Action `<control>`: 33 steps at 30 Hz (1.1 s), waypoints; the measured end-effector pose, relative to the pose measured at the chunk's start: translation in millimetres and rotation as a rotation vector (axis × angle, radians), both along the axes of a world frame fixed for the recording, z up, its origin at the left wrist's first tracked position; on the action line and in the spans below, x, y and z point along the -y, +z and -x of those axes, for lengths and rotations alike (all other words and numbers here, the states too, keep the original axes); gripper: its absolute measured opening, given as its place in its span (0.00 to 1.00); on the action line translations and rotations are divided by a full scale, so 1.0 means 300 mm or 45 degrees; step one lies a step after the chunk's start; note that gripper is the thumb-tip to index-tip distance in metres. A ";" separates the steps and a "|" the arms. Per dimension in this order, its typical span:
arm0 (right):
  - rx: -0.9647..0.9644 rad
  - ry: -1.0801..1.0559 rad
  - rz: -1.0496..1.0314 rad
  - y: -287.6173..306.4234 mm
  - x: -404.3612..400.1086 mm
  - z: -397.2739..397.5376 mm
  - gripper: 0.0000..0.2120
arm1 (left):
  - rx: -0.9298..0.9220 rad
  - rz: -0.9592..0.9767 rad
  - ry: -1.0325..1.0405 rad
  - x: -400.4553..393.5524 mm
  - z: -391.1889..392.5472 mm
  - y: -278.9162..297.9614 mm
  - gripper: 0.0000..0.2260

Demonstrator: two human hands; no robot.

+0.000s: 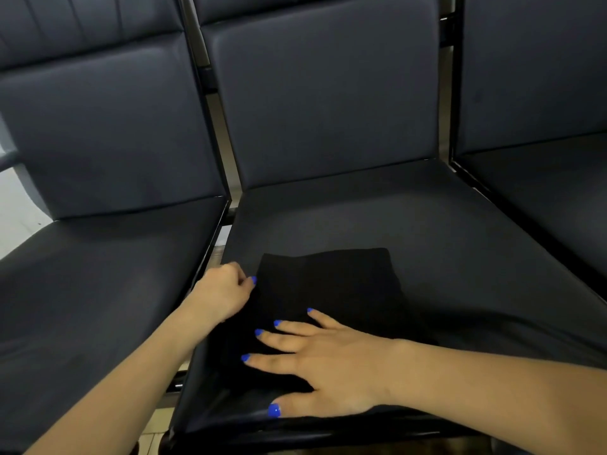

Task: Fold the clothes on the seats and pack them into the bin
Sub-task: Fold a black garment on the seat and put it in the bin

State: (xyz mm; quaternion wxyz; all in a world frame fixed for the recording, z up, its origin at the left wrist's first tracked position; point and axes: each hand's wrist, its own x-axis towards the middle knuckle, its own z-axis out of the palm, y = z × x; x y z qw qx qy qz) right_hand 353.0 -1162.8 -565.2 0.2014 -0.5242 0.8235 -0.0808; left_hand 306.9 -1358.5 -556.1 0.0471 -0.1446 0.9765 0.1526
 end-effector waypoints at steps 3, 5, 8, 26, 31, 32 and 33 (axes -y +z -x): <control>0.068 0.047 0.051 0.019 0.019 -0.018 0.28 | 0.248 0.194 -0.033 -0.024 -0.007 0.007 0.22; 0.236 -0.029 0.129 0.058 0.028 -0.018 0.24 | 0.369 0.257 -0.075 -0.044 -0.011 0.004 0.23; 0.518 -0.336 0.430 0.153 -0.002 0.024 0.13 | 0.305 0.126 -0.118 -0.064 -0.012 0.004 0.17; 1.791 -0.664 0.885 0.168 -0.633 -0.085 0.43 | -0.524 -0.797 -0.339 -0.568 0.095 0.385 0.09; 1.828 -0.602 1.175 0.172 -0.627 -0.089 0.57 | -0.667 -1.044 -0.666 -0.869 0.034 0.563 0.20; 1.823 -0.608 1.401 0.179 -0.635 -0.091 0.61 | -0.683 -1.116 -0.700 -0.918 0.012 0.586 0.21; 1.812 -0.614 1.694 0.183 -0.650 -0.093 0.64 | -0.691 -1.209 -0.724 -0.965 -0.010 0.601 0.21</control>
